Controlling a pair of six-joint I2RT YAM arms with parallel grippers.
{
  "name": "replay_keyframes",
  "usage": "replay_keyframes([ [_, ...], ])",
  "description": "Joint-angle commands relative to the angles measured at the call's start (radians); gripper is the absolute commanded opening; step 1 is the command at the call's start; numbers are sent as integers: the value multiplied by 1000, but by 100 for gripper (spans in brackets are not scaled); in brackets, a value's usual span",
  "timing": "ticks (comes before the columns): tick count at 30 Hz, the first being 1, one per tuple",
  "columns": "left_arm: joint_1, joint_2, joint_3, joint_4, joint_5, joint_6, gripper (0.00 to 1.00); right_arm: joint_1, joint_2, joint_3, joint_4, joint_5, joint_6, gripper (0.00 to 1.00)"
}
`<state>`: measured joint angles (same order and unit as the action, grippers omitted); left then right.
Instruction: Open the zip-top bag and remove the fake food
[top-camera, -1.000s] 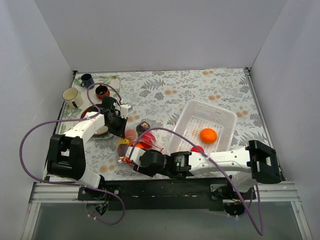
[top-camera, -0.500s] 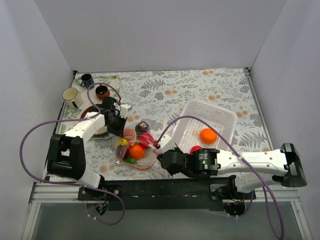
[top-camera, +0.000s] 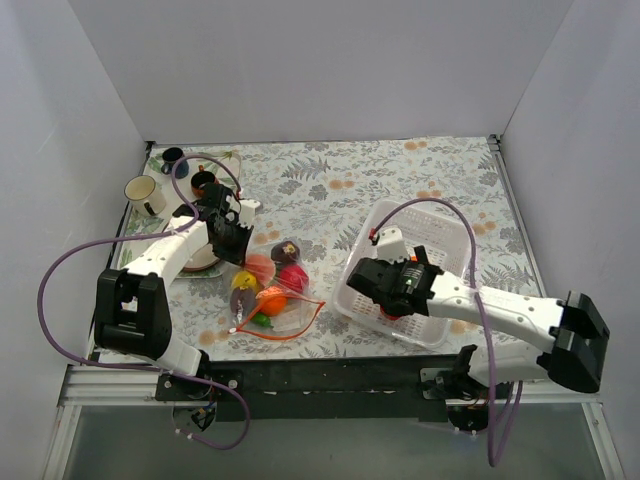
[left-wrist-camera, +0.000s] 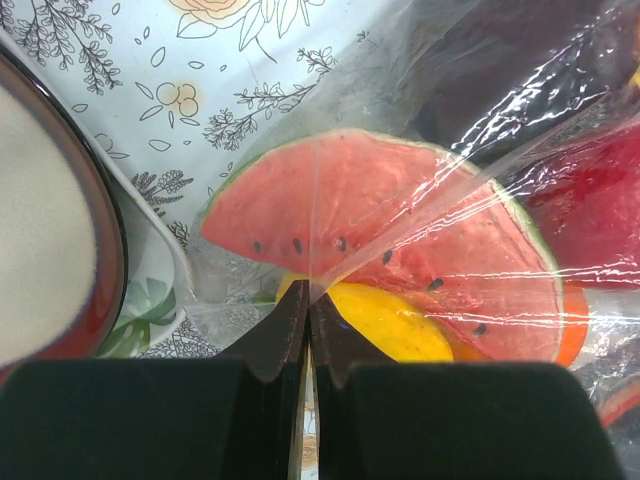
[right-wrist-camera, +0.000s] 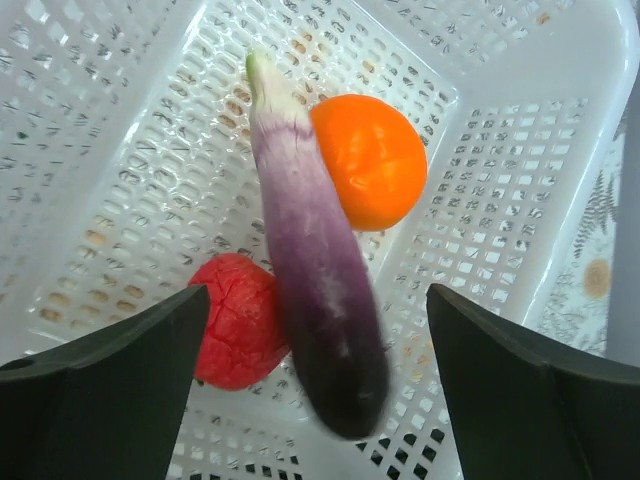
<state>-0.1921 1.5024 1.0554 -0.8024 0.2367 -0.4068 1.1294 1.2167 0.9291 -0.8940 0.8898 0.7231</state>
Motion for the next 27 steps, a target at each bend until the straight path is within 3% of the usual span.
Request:
replay_keyframes([
  [1, 0, -37, -14, -9, 9, -6, 0, -26, 104, 91, -37, 76, -16, 98],
  [5, -1, -56, -61, -1, 3, -3, 0, -13, 156, 220, -42, 101, -80, 99],
  [8, -1, -76, -83, 2, -5, 3, 0, 101, 139, 257, 119, 92, -207, 99],
  [9, -1, -79, -100, 5, -8, 3, 0, 142, 118, 235, 250, 72, -326, 96],
  [12, -1, -84, -136, 32, -39, 11, 0, 295, 90, 169, 472, 16, -488, 71],
  [13, -1, -80, -144, 38, -49, 10, 0, 340, 93, 136, 560, -4, -499, 50],
  [14, -1, -73, -149, 48, -51, 10, 0, 355, 99, 123, 591, -27, -511, 38],
  [16, 0, -67, -155, 54, -54, 8, 0, 395, 132, 102, 654, -78, -527, 2],
  [24, -1, -50, -172, 74, -69, -15, 0, 412, 268, 83, 885, -299, -600, 4],
  [25, -1, -51, -176, 74, -74, -18, 0, 409, 280, 82, 927, -320, -608, 19],
  [27, -1, -56, -184, 77, -71, -20, 0, 399, 328, 83, 971, -377, -607, 32],
])
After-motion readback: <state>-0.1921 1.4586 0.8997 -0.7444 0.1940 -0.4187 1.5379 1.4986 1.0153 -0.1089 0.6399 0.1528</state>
